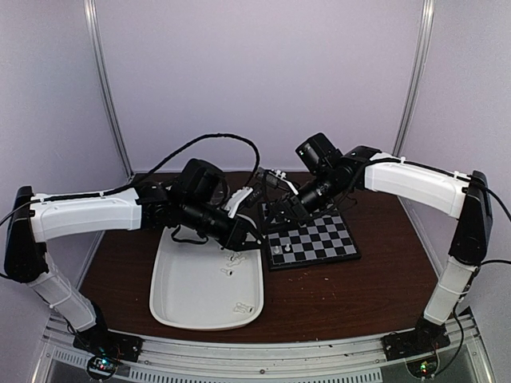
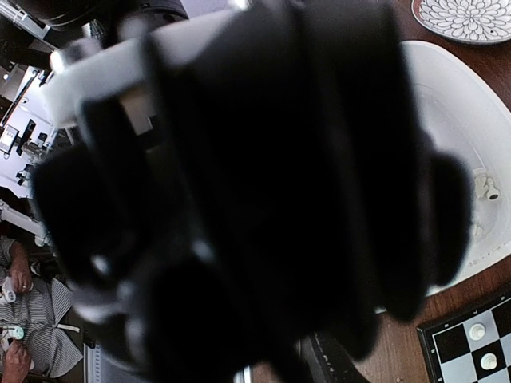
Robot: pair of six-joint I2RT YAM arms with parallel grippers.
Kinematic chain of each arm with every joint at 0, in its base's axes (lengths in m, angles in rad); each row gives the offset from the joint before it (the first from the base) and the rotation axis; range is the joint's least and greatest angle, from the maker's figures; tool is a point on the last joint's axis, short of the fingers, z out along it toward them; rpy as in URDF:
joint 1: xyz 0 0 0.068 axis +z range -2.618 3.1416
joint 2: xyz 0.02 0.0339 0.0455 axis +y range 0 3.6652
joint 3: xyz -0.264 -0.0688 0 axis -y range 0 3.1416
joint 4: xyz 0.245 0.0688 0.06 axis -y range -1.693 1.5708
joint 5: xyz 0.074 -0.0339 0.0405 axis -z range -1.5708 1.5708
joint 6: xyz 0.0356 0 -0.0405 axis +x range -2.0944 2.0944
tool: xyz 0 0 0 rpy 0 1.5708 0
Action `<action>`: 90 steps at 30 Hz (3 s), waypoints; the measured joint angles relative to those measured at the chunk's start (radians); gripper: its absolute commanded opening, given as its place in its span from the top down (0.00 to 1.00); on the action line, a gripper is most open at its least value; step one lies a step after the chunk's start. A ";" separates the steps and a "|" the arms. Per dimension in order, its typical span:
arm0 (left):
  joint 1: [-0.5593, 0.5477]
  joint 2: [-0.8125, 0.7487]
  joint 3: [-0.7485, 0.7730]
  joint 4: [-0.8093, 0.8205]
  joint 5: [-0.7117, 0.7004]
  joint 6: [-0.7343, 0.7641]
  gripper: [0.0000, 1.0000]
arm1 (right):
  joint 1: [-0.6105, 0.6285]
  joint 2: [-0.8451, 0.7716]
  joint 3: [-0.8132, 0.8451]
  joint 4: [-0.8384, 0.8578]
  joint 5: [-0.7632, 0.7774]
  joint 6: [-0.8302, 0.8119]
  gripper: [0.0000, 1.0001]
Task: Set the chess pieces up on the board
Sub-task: Pass from the left arm to the right, then place the bishop on c1.
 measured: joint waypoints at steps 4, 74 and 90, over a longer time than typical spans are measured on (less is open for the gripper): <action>0.000 0.000 -0.002 0.001 0.004 0.000 0.88 | 0.000 0.000 0.000 0.019 -0.012 0.018 0.77; 0.018 -0.024 -0.059 -0.142 -0.245 0.075 0.58 | -0.117 -0.017 -0.391 0.280 0.721 -0.374 0.99; 0.063 -0.043 -0.101 -0.140 -0.335 0.037 0.58 | -0.057 0.008 -0.391 0.297 0.742 -0.379 0.99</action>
